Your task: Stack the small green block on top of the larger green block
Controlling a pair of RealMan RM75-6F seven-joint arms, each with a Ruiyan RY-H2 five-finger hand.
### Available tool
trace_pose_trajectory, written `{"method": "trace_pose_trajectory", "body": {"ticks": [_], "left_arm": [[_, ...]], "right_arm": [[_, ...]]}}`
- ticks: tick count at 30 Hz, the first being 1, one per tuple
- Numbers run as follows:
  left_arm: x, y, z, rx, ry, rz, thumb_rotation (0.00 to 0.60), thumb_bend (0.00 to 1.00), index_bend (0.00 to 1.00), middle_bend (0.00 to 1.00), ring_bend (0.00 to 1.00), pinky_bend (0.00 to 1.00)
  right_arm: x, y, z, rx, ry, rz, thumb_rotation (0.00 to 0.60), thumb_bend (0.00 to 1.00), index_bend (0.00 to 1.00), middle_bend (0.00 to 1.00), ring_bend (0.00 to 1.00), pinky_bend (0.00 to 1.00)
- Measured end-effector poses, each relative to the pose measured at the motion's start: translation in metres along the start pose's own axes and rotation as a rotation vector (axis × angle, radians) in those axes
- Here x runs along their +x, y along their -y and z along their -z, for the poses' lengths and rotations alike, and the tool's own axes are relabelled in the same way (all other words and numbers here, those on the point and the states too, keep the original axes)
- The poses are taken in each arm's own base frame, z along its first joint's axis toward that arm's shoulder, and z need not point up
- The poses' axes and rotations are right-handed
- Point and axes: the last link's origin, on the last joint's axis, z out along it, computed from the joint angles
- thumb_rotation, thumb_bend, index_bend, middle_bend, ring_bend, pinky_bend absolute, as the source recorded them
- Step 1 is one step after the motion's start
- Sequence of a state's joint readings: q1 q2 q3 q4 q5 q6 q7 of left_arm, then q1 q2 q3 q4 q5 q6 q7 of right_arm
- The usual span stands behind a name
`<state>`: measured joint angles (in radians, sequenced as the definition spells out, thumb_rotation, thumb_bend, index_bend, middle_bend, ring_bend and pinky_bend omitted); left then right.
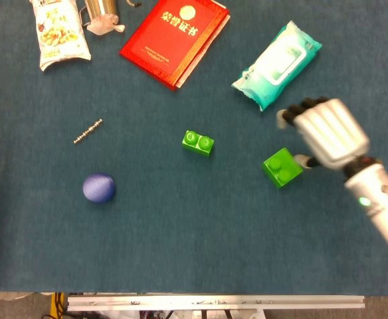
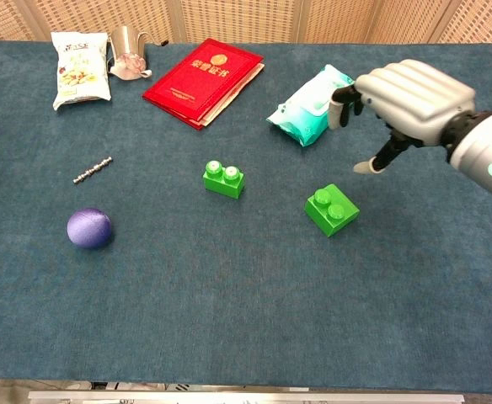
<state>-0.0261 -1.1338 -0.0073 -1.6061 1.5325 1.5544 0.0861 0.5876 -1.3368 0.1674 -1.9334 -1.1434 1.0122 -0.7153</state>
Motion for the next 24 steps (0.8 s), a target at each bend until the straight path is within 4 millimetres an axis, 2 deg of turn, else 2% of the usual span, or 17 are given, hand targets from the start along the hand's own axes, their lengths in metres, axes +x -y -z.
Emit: {"method": "trace_pose_trajectory", "body": {"ticks": [3, 10, 24], "left_arm": [[0.0, 0.002, 0.001, 0.008, 0.001, -0.002, 0.6, 0.22, 0.05, 0.12, 0.11, 0.13], [-0.002, 0.004, 0.003, 0.016, 0.005, -0.003, 0.6, 0.22, 0.05, 0.12, 0.11, 0.13], [-0.002, 0.009, 0.006, 0.031, 0.004, -0.003, 0.6, 0.22, 0.05, 0.12, 0.11, 0.13]], "right_arm": [[-0.004, 0.013, -0.015, 0.021, 0.024, 0.016, 0.6, 0.02, 0.4, 0.4, 0.33, 0.46], [-0.012, 0.036, -0.041, 0.035, 0.089, 0.057, 0.6, 0.01, 0.15, 0.27, 0.2, 0.36], [-0.02, 0.095, -0.084, 0.058, 0.201, 0.091, 0.6, 0.01, 0.15, 0.26, 0.19, 0.35]]}}
